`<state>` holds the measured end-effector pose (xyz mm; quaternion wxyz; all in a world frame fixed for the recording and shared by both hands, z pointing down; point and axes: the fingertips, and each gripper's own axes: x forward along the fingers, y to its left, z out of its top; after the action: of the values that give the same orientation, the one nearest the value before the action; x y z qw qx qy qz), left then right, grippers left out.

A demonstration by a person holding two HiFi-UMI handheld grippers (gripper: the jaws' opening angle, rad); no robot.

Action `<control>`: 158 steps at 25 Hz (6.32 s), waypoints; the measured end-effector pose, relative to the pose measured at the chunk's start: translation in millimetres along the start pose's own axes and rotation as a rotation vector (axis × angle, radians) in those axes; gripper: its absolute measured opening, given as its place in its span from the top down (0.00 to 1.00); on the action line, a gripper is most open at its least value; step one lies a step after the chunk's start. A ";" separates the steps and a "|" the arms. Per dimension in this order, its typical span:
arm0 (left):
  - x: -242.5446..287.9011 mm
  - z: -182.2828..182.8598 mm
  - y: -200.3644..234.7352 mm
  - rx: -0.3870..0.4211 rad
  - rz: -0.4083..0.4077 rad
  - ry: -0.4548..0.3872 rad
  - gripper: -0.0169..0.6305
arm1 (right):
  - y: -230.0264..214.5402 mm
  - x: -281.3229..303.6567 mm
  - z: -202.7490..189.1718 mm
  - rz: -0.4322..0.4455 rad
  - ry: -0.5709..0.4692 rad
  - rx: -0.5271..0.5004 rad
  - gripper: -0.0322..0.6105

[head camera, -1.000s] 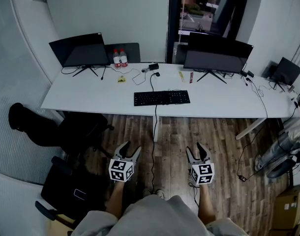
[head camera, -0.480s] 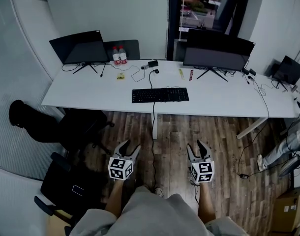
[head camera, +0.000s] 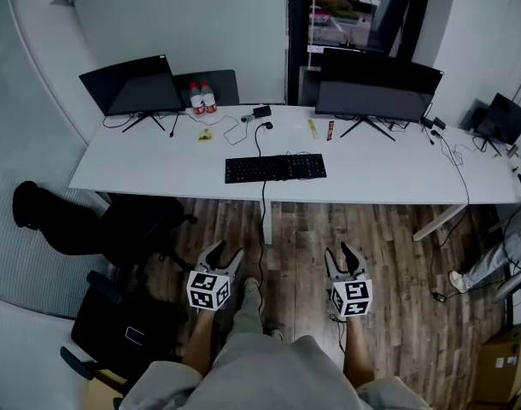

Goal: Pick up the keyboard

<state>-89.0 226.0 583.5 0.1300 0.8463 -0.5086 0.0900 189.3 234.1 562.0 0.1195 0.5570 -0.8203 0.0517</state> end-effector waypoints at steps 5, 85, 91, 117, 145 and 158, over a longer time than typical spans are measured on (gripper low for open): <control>21.4 1.6 11.2 -0.001 -0.007 0.008 0.63 | -10.1 19.8 1.5 -0.006 0.002 0.006 0.71; 358.6 102.0 243.8 -0.076 -0.014 0.090 0.65 | -145.1 397.2 87.3 -0.061 0.097 0.021 0.72; 370.0 100.3 240.0 -0.092 0.036 0.116 0.65 | -169.2 414.1 82.4 -0.023 0.112 0.035 0.72; 383.4 57.6 240.5 -0.168 0.172 0.230 0.65 | -192.5 450.7 37.5 0.113 0.227 0.089 0.72; 374.7 -34.7 290.4 -0.315 0.082 0.419 0.54 | -165.7 455.1 40.1 -0.001 0.277 0.063 0.72; 379.3 -51.0 294.6 -0.459 0.043 0.436 0.52 | -172.1 457.4 41.0 -0.008 0.273 0.074 0.72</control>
<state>-173.7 -208.0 777.8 0.4218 0.7447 -0.4934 0.1550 182.4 -251.6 630.2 0.2094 0.5522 -0.7916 0.1565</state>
